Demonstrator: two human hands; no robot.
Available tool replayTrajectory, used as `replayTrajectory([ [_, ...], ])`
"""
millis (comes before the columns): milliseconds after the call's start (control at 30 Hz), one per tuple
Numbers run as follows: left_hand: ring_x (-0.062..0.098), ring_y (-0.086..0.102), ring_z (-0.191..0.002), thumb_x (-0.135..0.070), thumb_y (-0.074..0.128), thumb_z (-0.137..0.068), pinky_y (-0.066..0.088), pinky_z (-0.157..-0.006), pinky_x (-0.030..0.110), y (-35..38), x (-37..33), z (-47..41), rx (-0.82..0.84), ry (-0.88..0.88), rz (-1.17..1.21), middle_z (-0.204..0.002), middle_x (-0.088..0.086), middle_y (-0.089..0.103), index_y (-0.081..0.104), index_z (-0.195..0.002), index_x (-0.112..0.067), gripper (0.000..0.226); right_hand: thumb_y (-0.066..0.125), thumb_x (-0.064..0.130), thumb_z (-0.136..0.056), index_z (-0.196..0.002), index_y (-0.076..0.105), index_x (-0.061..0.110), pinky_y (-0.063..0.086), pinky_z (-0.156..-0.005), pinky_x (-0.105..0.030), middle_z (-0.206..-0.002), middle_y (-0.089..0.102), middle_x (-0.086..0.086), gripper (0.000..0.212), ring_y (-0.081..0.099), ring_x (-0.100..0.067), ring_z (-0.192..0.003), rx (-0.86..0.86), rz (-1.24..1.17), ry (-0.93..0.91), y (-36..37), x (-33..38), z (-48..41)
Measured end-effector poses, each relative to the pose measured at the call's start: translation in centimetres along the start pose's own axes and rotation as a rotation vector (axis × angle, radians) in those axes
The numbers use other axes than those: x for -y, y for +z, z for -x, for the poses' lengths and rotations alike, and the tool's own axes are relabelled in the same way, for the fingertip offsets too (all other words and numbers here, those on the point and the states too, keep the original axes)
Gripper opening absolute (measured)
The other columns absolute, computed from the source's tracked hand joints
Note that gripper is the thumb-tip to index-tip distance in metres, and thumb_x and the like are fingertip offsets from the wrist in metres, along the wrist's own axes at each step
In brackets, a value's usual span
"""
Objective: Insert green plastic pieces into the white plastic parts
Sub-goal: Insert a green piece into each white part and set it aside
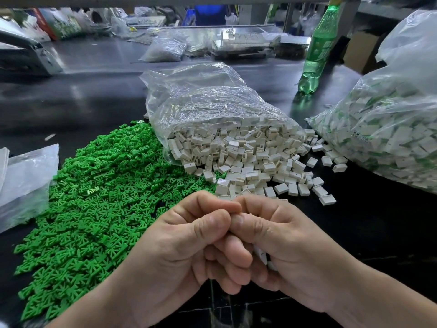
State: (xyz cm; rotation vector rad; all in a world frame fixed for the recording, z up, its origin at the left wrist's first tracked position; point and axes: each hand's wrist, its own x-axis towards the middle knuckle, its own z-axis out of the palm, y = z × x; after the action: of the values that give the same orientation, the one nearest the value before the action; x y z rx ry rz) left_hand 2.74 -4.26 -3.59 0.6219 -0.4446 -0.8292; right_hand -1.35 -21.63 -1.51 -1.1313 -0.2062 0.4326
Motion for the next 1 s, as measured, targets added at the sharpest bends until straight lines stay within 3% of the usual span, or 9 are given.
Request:
replayTrajectory([
  [133,0.031,0.074,-0.075,-0.004,0.043,-0.104,0.061,-0.065,0.037,0.0,0.0,0.0,0.009,0.003,0.010,-0.088,0.025,0.073,0.058,-0.116,-0.003,0.019,0.065,0.034,-0.093,-0.097,0.062,0.005,0.036,-0.035,-0.014,-0.061,0.065,0.000,0.030,0.062,-0.008,-0.048,-0.004,0.002,0.014,0.0,-0.1,0.0],
  [300,0.029,0.074,-0.071,-0.007,0.049,-0.102,0.061,-0.063,0.035,0.2,0.0,0.1,-0.015,0.007,-0.045,-0.084,0.021,0.074,0.061,-0.113,-0.007,0.016,0.064,0.031,-0.096,-0.094,0.064,0.013,0.035,-0.036,-0.014,-0.061,0.064,0.000,0.018,0.061,-0.008,-0.047,-0.018,-0.011,0.004,0.2,0.0,0.0],
  [500,0.027,0.073,-0.064,-0.014,0.061,-0.097,0.060,-0.059,0.034,0.3,0.0,0.2,-0.082,0.029,-0.121,-0.077,0.018,0.073,0.064,-0.107,-0.011,0.011,0.063,0.031,-0.094,-0.099,0.062,0.005,0.033,-0.035,-0.016,-0.061,0.062,-0.003,0.027,0.057,-0.015,-0.048,-0.062,0.021,0.022,0.3,-0.1,-0.1],
  [700,0.025,0.071,-0.059,-0.019,0.066,-0.094,0.055,-0.066,0.039,0.5,0.0,0.3,-0.120,0.032,-0.177,-0.072,0.014,0.073,0.064,-0.105,-0.012,0.014,0.066,0.034,-0.091,-0.100,0.058,-0.002,0.033,-0.035,-0.018,-0.062,0.059,-0.005,0.037,0.049,-0.021,-0.050,-0.095,0.064,0.049,0.1,-0.3,-0.1],
  [900,0.027,0.072,-0.067,-0.019,0.063,-0.095,0.059,-0.060,0.035,1.4,-0.1,0.2,-0.094,0.089,-0.178,-0.078,0.018,0.072,0.064,-0.113,-0.009,0.021,0.062,0.032,-0.097,-0.099,0.064,0.011,0.035,-0.036,-0.016,-0.061,0.062,0.000,0.021,0.058,-0.010,-0.047,-0.020,0.004,-0.041,-0.1,0.0,-0.4],
  [1000,0.033,0.071,-0.070,-0.021,0.064,-0.094,0.058,-0.059,0.035,1.5,-0.8,0.6,-0.133,0.109,-0.386,-0.080,0.023,0.071,0.061,-0.113,-0.009,0.022,0.061,0.033,-0.096,-0.092,0.065,0.016,0.035,-0.037,-0.015,-0.061,0.062,0.001,0.017,0.058,-0.007,-0.047,-0.013,0.004,-0.079,-0.3,-0.2,-0.3],
])
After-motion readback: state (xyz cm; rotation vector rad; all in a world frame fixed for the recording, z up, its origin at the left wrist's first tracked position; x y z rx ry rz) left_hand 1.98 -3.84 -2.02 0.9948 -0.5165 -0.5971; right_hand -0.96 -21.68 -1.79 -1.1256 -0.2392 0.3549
